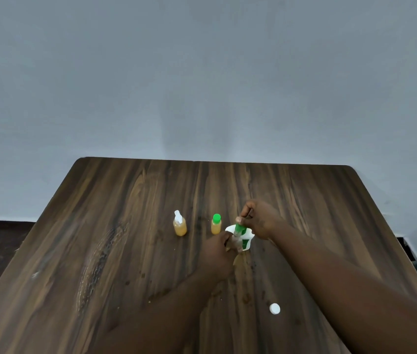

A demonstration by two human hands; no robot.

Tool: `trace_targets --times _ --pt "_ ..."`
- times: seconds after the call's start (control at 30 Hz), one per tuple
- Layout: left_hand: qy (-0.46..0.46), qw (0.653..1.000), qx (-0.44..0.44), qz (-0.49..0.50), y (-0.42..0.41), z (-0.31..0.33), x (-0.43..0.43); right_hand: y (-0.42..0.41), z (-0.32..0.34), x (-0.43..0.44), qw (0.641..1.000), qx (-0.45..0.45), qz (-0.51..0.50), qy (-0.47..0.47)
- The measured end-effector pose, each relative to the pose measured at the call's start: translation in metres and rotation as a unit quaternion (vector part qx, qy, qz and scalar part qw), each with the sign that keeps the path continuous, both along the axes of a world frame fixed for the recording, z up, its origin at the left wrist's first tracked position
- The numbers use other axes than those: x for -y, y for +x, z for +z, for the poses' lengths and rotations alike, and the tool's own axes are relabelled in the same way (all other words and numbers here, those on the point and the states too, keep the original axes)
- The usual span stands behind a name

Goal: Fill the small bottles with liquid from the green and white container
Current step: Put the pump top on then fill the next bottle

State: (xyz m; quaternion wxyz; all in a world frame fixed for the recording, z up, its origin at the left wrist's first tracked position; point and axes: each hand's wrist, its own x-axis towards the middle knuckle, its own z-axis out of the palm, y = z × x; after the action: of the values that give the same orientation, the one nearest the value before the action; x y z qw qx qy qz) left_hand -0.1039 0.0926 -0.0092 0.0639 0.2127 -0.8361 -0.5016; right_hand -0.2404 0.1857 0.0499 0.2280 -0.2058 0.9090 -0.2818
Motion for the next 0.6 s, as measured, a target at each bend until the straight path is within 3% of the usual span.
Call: trace_targets --times 0.6 --pt "0.004 1.000 0.003 -0.003 -0.001 0.003 0.000 0.000 0.005 0.000 1.000 -0.005 0.001 0.001"
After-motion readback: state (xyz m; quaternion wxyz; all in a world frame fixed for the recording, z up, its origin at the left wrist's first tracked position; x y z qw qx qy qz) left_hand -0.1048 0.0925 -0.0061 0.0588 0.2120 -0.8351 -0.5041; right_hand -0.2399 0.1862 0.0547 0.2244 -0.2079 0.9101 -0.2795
